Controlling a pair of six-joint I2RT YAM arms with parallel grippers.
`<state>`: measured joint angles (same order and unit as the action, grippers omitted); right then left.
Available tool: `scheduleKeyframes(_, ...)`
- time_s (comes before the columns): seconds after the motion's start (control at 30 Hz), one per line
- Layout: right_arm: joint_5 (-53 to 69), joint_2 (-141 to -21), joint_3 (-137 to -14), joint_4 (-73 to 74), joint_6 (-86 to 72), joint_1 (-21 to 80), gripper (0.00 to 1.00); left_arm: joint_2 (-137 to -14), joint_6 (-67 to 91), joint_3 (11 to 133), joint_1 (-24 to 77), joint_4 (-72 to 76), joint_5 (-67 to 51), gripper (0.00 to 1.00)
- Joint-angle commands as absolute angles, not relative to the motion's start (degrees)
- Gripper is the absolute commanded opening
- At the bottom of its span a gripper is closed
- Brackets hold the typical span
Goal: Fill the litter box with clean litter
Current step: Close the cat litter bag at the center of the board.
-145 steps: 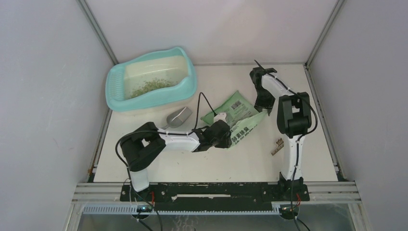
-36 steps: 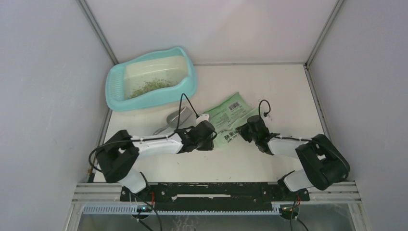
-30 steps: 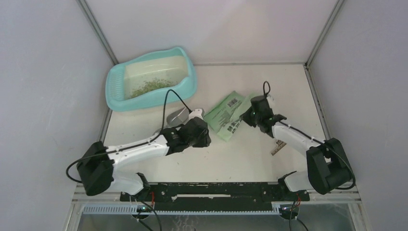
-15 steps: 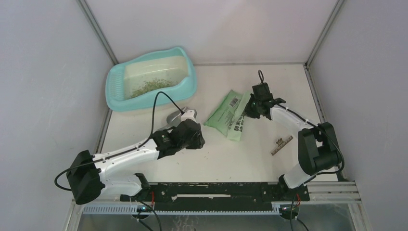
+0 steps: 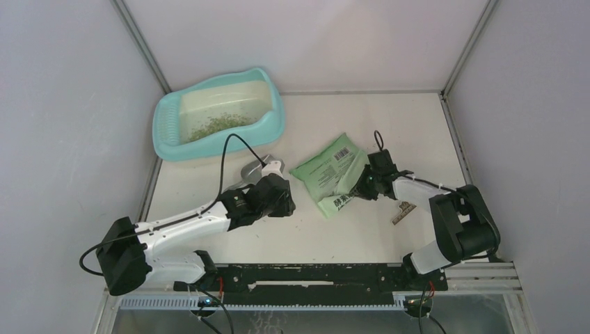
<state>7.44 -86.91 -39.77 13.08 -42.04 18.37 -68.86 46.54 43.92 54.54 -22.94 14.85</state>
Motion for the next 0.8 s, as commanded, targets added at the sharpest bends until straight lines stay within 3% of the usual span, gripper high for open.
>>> scheduleKeyframes(0.0, 7.54, -85.86, -34.78, 6.71, -45.39, 19.99, 0.3, -69.43, 46.6, 43.93, 54.16, -20.74, 14.84, 0.42)
scheduleKeyframes(0.23, 3.91, -83.63, -28.63, -1.77, -50.12, 21.88, 0.44, -68.93, 46.76, 43.77, 54.19, -21.02, 15.01, 0.42)
scheduleKeyframes(0.4, 3.87, -83.77, -22.46, -11.32, -54.74, 21.73, 0.49, -69.61, 46.76, 43.77, 54.15, -20.56, 14.88, 0.42)
scheduleKeyframes(0.77, 6.01, -97.05, -20.17, -34.49, -65.77, 25.27, 0.46, -71.32, 46.32, 44.47, 54.07, -19.86, 14.14, 0.42)
